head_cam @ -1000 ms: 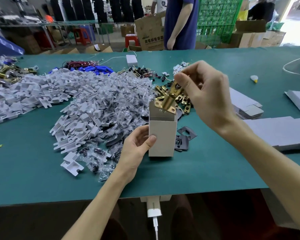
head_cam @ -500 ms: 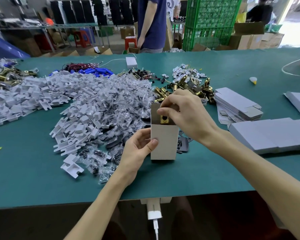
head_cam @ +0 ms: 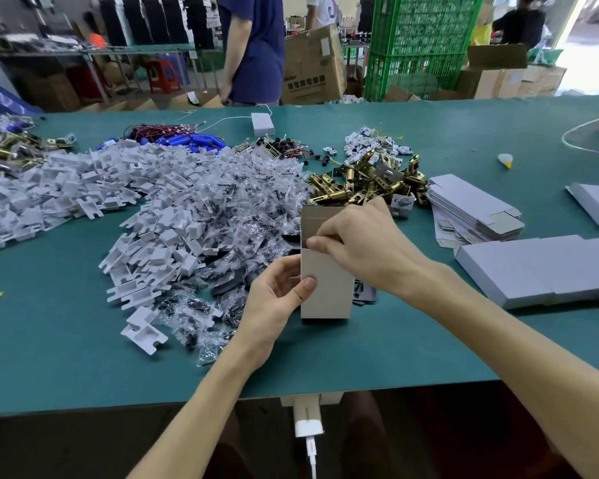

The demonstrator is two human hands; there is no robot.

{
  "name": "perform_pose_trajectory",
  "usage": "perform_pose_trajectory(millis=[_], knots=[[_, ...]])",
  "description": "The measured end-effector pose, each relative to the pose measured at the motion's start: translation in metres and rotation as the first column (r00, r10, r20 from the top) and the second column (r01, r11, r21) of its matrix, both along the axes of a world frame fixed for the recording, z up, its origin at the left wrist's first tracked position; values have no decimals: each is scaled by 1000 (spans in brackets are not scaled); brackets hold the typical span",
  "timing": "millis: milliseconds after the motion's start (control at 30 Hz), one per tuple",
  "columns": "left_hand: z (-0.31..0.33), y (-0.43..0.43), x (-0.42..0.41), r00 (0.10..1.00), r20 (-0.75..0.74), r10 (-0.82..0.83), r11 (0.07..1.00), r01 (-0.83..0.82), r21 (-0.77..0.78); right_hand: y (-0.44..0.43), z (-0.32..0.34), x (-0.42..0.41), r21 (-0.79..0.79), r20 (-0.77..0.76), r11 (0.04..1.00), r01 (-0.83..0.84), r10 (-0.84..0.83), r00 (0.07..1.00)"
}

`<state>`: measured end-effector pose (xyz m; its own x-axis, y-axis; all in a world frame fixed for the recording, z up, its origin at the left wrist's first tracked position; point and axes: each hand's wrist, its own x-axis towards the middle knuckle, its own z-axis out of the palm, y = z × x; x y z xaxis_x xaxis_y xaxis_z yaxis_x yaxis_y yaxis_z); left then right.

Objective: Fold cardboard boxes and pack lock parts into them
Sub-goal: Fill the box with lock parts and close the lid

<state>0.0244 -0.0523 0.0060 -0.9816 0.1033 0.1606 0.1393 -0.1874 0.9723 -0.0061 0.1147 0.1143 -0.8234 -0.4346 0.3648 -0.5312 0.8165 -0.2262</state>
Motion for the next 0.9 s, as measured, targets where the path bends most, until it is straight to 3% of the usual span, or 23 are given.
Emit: perform_pose_trajectory(millis=[100, 267, 433, 667, 900], knots=[[-1, -1, 1, 1000, -5, -6, 1000, 5, -4, -1, -2, 1, 113, 40, 993, -34, 30, 999], [-1, -1, 1, 1000, -19, -4, 1000, 3, -19, 1, 0, -2, 157, 96, 986, -56, 42, 995], [0, -1, 3, 999, -26, -47, 998, 46, -35, -4, -3, 3, 394, 80, 918, -45, 14, 997], [0, 1, 4, 994, -8, -110, 991, 109, -72, -17, 6, 6, 347, 225, 936, -66, -15, 974], [-1, 0, 2, 995, 7, -101, 994, 102, -50, -14, 15, 6, 186, 391, 981, -58, -19, 920]])
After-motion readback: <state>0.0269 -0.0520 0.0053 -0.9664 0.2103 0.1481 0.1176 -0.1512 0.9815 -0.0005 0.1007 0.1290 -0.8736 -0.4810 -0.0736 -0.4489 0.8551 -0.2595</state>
